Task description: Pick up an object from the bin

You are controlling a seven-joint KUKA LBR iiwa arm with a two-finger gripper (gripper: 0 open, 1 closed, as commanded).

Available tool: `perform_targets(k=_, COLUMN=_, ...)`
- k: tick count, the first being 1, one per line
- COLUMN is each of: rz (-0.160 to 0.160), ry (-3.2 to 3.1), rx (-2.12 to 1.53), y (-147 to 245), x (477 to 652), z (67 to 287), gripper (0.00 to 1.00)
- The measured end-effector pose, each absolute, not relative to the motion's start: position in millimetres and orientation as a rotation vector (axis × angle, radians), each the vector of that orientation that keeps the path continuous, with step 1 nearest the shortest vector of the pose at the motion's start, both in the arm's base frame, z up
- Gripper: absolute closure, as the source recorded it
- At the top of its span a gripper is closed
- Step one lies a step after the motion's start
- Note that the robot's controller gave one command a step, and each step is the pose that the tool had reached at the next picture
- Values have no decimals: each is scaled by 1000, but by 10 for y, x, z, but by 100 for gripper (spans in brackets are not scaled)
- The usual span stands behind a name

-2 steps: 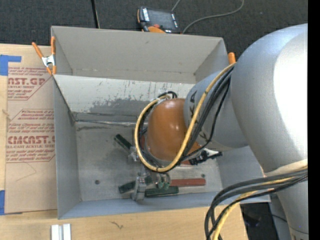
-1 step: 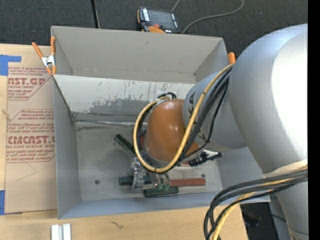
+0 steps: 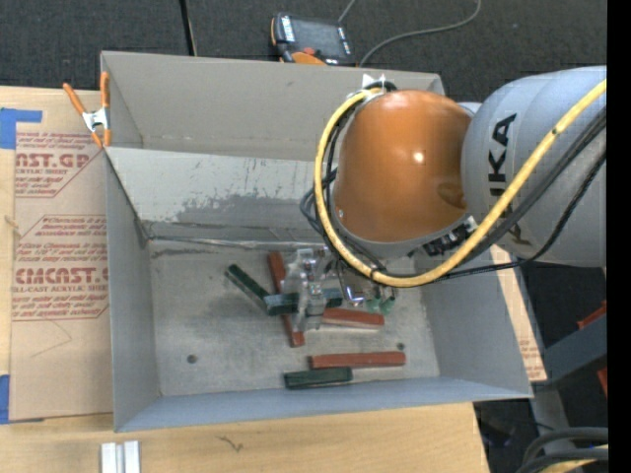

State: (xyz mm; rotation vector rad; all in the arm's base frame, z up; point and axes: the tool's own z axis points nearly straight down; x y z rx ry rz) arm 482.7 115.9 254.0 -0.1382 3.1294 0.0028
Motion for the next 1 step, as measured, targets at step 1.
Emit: perform_targets(k=1, rz=2, ry=3124, rx=-298, y=1449, x=5046, z=2455, gripper=100)
